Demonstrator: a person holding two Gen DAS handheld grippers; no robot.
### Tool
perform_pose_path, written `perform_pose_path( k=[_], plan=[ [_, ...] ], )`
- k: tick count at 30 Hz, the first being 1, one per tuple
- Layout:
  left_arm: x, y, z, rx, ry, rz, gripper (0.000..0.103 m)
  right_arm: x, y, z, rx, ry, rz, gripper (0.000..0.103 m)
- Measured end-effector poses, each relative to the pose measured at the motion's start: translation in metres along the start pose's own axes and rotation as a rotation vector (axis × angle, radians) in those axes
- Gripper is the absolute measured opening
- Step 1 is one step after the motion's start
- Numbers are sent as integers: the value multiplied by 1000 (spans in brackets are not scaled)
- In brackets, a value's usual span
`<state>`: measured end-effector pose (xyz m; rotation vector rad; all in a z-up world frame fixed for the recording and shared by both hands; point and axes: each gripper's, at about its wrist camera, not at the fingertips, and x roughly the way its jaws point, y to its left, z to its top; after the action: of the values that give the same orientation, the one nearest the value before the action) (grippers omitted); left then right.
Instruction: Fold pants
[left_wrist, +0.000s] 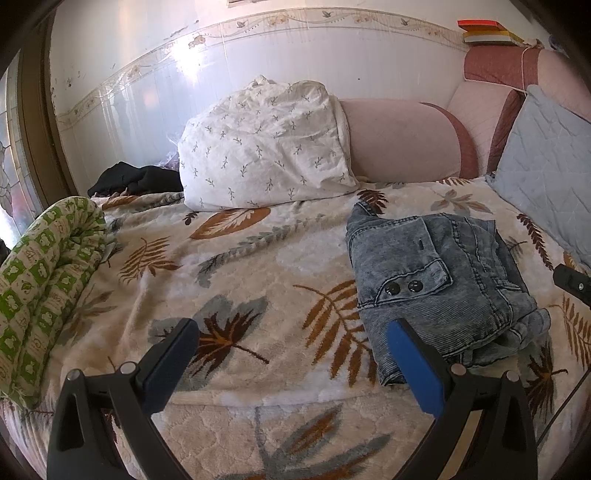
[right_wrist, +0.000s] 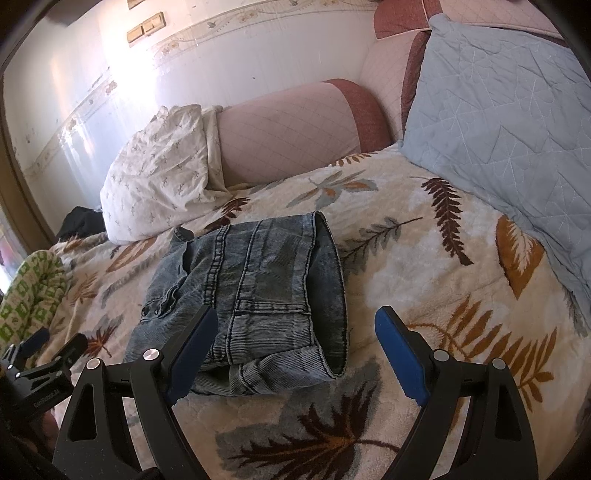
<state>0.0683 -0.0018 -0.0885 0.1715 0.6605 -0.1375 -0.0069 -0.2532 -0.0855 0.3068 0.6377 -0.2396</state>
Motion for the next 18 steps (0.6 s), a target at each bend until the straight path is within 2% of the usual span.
perform_pose_path(
  k=[18],
  plan=[
    [-17,-1,4,-17,-67,-19,103,0,0,0,-2,1,1,87]
  ],
)
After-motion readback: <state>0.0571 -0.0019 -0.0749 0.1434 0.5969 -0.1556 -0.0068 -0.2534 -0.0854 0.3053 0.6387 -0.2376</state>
